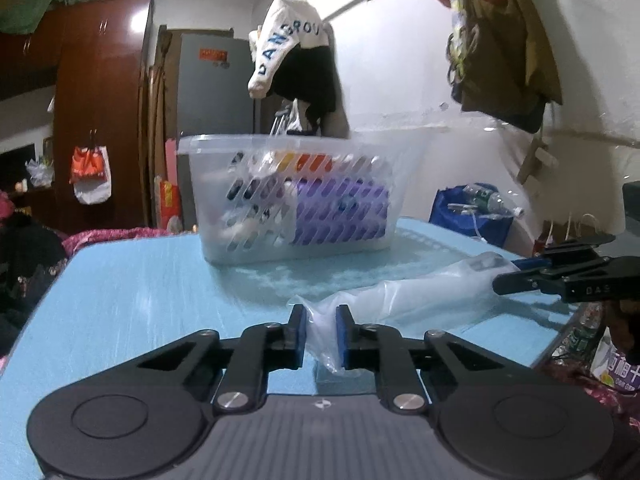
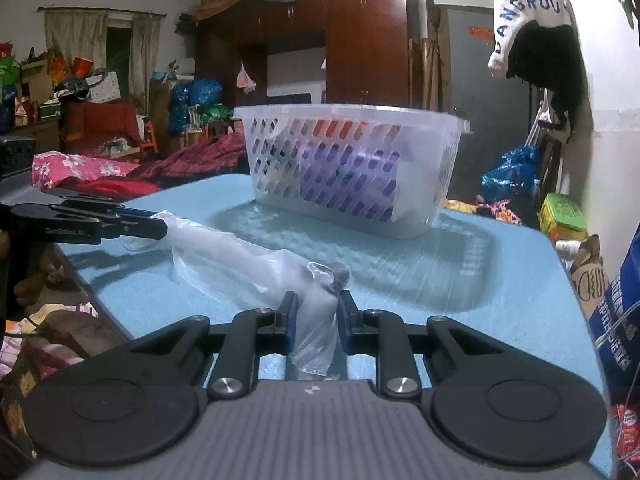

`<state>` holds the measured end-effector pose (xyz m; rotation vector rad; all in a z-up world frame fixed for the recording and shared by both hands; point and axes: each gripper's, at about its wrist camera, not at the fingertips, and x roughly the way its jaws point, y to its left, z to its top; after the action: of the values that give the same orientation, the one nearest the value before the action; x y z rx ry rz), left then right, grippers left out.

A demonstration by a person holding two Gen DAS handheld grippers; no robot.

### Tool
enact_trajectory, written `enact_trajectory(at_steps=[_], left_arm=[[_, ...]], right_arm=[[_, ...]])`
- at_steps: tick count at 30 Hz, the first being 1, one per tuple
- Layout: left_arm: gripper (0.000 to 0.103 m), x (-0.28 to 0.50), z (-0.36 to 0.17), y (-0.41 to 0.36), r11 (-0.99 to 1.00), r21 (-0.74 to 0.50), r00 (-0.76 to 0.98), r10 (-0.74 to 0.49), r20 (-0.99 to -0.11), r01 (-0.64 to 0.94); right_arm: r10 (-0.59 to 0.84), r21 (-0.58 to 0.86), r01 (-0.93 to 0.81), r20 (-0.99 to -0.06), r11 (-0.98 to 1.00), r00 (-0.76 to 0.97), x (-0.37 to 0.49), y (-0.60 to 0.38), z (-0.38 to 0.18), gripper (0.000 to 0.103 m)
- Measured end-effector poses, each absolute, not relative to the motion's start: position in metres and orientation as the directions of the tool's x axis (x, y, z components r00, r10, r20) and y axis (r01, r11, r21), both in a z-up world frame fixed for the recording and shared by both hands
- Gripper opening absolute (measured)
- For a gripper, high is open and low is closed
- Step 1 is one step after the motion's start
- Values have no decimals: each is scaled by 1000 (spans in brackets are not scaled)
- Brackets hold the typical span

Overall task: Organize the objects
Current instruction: 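Grasp the clear plastic bag with the left tool while the right tool grasps it too, then carry the plastic bag over the basket with both tools and open both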

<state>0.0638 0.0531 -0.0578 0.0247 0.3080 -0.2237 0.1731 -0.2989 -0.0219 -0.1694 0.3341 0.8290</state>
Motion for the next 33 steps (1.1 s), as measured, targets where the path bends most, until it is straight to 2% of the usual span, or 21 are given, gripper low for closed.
enact_trajectory(at_steps=[7,13,16,20,24,27,29,30,31,32,33], left_arm=[[18,58,-28,51,974,-2,948,-221,-229,226],[18,77,35,51,979,47,973,-191,-131,198],[18,110,67,54,984,48,979,-166,-114,173],[18,177,89,57,992,39,982,-109,-157,117],[19,236,87,61,998,16,970,-51,-238,56],[24,260,78,61,1000,18,957,-18,-290,24],[38,266,70,60,999,33,951,10,-310,1],[54,264,66,60,999,37,951,22,-309,-11],[76,258,63,61,999,36,953,23,-302,-13],[84,254,61,60,999,37,955,20,-296,-10],[92,248,60,60,999,41,956,24,-293,-13]], right_arm=[[703,-35,-742,-293,669,648,173,-304,4,22],[718,-63,-741,-206,669,665,188,-297,54,22],[706,-75,-724,-176,686,686,218,-284,83,22],[684,-43,-702,-189,711,704,277,-259,105,22],[657,17,-675,-246,738,713,336,-237,107,22],[624,-4,-648,-265,762,735,357,-227,101,24],[607,-11,-634,-280,773,744,364,-223,94,36],[582,-26,-612,-278,791,764,365,-223,91,51],[570,-28,-600,-279,800,773,362,-225,89,73],[575,-14,-601,-272,799,772,357,-231,87,84],[583,6,-600,-247,800,774,352,-239,85,102]])
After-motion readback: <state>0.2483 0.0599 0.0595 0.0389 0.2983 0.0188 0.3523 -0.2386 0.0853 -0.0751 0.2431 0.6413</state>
